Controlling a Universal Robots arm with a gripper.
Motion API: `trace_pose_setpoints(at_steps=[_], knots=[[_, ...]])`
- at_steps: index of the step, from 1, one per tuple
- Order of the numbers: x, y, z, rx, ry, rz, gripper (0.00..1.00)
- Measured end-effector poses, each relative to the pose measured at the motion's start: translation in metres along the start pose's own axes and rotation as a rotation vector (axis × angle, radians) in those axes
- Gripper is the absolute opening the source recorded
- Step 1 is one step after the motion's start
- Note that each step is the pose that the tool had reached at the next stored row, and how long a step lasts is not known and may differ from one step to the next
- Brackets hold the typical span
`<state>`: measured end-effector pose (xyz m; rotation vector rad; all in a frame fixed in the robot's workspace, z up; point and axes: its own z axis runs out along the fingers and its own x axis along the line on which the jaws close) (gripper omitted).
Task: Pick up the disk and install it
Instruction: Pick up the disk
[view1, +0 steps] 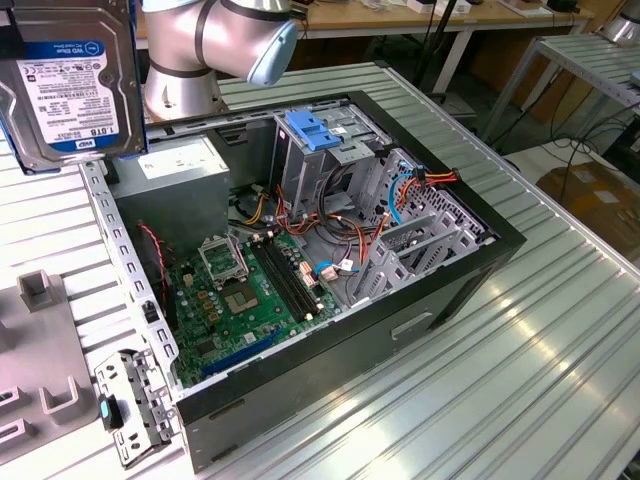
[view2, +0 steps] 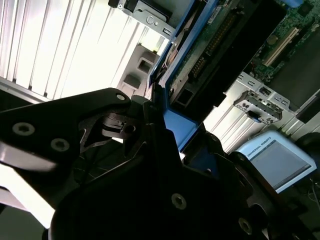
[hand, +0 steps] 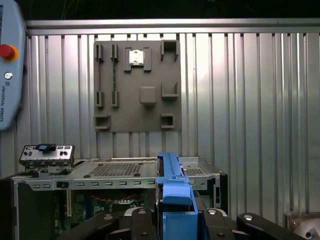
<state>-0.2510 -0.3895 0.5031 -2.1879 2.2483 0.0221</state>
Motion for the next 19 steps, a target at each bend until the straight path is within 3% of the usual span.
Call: trace_pose_setpoints(at_steps=[1, 6, 16, 19], knots=[[0.004, -0.0012, -0.0001, 0.0, 0.0, 0.0, 0.37], [0.011, -0.0068, -0.0001, 0.0, 0.0, 0.0, 0.37], [0.0123, -0.0258, -0.0002, -0.0001, 0.0001, 0.0, 0.37], [0.0124, -0.0387, -0.0003, -0.0002, 0.0, 0.0, 0.37]])
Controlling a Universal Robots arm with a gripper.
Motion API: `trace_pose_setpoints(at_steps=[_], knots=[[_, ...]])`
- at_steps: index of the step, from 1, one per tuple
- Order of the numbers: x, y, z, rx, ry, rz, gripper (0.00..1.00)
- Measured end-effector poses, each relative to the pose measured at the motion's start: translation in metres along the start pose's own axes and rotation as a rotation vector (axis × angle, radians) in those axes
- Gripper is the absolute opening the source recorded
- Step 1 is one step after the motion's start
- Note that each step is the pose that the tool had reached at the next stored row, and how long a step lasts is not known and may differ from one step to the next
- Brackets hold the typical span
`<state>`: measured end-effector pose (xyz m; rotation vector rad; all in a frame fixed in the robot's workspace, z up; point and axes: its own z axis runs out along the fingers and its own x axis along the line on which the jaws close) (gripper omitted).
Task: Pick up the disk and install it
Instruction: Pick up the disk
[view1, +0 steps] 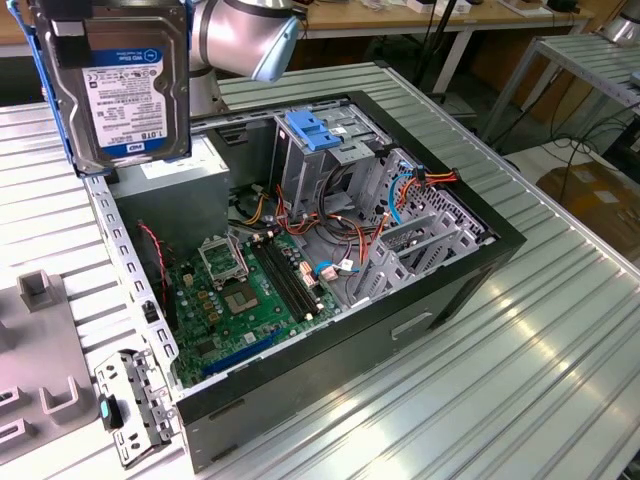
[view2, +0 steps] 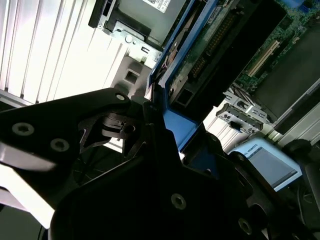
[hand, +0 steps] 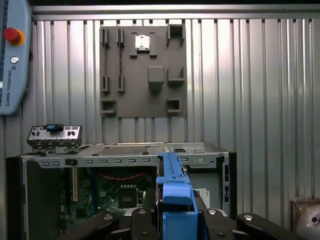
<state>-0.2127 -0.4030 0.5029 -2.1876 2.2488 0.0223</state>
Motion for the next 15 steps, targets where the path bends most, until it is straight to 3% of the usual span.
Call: trace_pose_setpoints(at_steps=[2, 6, 9, 15], knots=[[0.0001, -0.0091, 0.0, 0.0, 0.0, 0.0, 0.37], [0.0002, -0.0197, 0.0, 0.0, 0.0001, 0.0, 0.37], [0.0003, -0.0336, -0.0001, 0.0, 0.0, 0.0, 0.37], [0.0006, -0.0492, -0.0001, -0.0001, 0.0001, 0.0, 0.37]])
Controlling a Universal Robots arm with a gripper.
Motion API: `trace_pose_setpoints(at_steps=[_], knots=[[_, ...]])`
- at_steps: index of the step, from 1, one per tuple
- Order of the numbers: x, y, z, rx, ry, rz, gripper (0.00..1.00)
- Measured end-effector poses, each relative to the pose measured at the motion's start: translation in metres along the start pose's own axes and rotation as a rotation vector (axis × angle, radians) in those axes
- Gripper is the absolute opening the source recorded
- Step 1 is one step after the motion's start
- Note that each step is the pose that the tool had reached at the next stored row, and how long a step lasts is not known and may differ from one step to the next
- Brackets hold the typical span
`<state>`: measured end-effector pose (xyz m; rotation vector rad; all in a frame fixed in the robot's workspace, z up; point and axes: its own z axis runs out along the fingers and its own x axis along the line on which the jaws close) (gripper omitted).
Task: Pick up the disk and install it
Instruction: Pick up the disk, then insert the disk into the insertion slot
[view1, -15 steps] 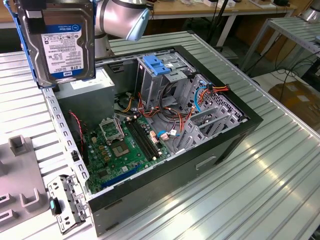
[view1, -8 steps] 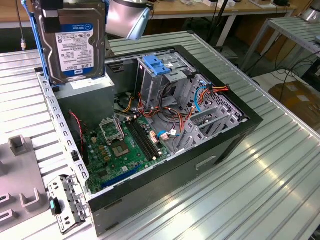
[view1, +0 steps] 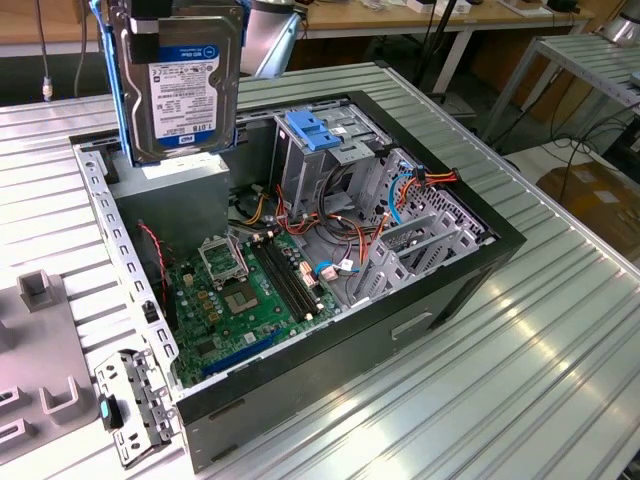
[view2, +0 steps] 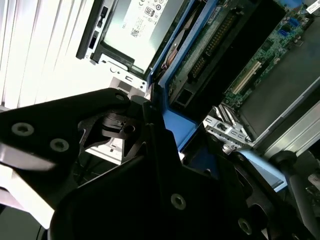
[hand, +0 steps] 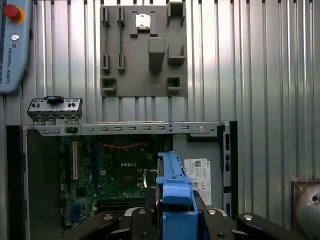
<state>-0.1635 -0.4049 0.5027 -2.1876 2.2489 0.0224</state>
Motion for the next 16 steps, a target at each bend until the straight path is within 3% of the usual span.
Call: trace_pose_setpoints(at_steps=[5, 10, 16], knots=[[0.0035, -0.0147, 0.0, 0.0001, -0.0002, 0.0, 0.37], [0.0047, -0.0241, -0.0001, 0.0, 0.0, 0.0, 0.37], [0.0048, -0.0251, -0.0001, 0.0, 0.0, 0.0, 0.37]])
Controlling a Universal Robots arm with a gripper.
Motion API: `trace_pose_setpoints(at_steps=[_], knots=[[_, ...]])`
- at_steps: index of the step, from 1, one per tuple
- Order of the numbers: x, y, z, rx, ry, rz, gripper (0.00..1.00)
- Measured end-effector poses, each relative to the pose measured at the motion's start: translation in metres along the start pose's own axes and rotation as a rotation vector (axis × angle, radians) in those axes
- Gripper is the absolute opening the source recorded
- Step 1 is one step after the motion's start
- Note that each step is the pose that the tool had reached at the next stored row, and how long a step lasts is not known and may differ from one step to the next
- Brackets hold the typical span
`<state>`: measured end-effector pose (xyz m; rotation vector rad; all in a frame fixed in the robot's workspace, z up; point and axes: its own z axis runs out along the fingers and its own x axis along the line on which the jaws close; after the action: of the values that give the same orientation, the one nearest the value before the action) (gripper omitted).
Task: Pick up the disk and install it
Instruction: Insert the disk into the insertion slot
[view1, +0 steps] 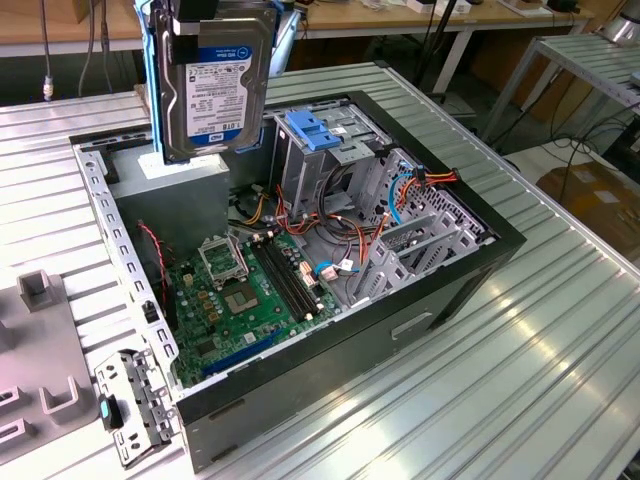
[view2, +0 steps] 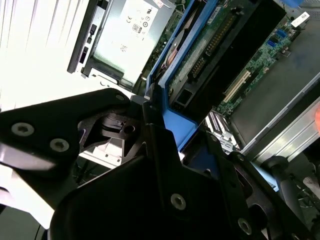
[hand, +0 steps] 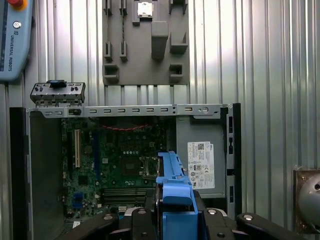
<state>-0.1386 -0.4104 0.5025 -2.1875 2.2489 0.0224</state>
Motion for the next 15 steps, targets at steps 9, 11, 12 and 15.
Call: trace_pose_setpoints(at_steps=[9, 11, 12, 15], knots=[[0.0, -0.0002, 0.0, 0.0, 0.0, 0.0, 0.37], [0.0016, -0.0003, 0.0, 0.0001, -0.0001, 0.0, 0.37], [0.0025, -0.0003, 0.0, 0.0, 0.0, 0.0, 0.37], [0.0061, -0.0004, -0.0001, 0.0, 0.0, 0.0, 0.37]])
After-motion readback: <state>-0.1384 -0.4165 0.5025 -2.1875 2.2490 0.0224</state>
